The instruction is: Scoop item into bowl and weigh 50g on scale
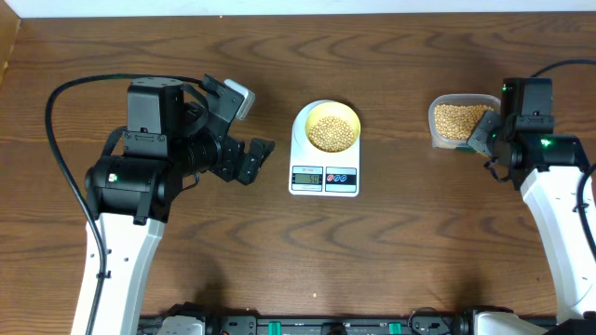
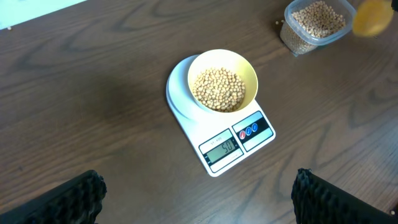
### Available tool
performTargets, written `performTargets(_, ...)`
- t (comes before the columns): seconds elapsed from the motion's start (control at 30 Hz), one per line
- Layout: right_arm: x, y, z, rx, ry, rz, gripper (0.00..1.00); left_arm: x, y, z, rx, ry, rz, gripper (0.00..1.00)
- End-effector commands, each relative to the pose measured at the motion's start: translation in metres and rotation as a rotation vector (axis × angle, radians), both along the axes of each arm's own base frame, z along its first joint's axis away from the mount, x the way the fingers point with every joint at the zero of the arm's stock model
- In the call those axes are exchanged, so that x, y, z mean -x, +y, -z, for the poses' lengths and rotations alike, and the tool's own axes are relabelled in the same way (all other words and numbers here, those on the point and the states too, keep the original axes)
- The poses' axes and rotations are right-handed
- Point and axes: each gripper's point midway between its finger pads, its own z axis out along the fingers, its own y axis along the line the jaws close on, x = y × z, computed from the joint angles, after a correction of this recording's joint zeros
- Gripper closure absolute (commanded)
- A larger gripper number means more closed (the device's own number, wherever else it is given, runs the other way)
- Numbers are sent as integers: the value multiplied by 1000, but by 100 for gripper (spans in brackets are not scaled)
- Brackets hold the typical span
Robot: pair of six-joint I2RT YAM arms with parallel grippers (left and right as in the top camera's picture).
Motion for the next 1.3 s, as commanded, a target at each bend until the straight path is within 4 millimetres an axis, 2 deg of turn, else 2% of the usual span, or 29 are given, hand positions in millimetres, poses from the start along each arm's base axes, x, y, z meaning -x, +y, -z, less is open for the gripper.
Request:
performTargets(0.0,-1,-3,3,-70,-35,127,89,2,0,1,9,9,4,3)
performTargets(0.07,-3,-3,6,-87,-51,151,89,4,0,2,7,20,4,2)
performTargets(0.17,-6,1,12,-111,-68,146,99,5,0,3,7,24,4,2)
performTargets(0.37,-7,3,19,-123,-71,139,99,5,0,3,7,24,4,2)
performTargets(1.27,-2,3,22,-119,-44,138,99,5,0,3,7,24,4,2)
